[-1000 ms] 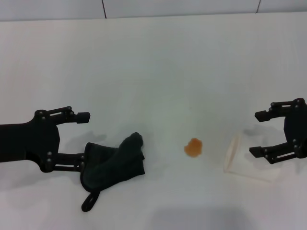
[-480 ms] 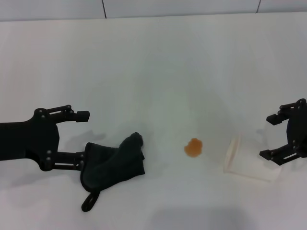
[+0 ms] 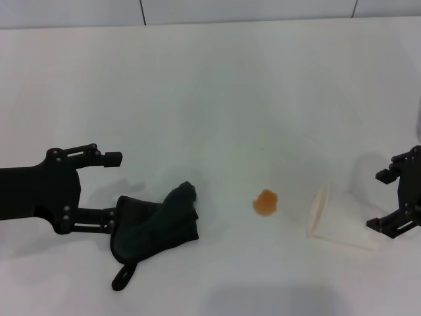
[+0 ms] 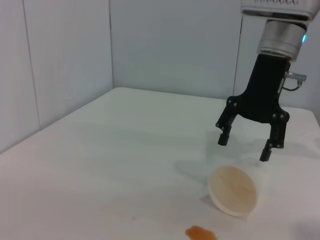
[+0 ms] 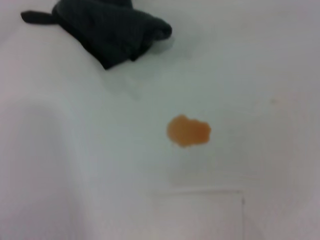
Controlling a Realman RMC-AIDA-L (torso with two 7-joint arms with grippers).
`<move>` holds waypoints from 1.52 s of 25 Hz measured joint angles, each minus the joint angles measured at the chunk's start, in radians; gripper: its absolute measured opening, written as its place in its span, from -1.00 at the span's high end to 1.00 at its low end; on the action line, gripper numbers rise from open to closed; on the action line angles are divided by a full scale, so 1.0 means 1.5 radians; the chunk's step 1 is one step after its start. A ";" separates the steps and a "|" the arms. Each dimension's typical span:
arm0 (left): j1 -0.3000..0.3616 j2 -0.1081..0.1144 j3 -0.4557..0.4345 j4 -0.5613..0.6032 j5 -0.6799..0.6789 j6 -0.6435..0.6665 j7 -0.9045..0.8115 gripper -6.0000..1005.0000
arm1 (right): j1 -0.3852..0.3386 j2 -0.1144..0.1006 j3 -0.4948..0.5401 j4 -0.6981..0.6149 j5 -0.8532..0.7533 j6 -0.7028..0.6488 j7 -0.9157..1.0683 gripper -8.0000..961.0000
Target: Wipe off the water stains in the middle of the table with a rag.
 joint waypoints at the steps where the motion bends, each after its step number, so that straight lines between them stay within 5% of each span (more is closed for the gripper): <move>1: 0.000 0.000 0.000 0.000 0.000 0.000 0.000 -0.76 | 0.000 0.000 -0.006 0.001 -0.006 0.001 0.003 -0.76; 38: 0.006 -0.003 0.000 -0.003 0.000 0.004 0.005 -0.75 | 0.003 0.001 -0.137 0.038 -0.015 0.084 0.051 -0.75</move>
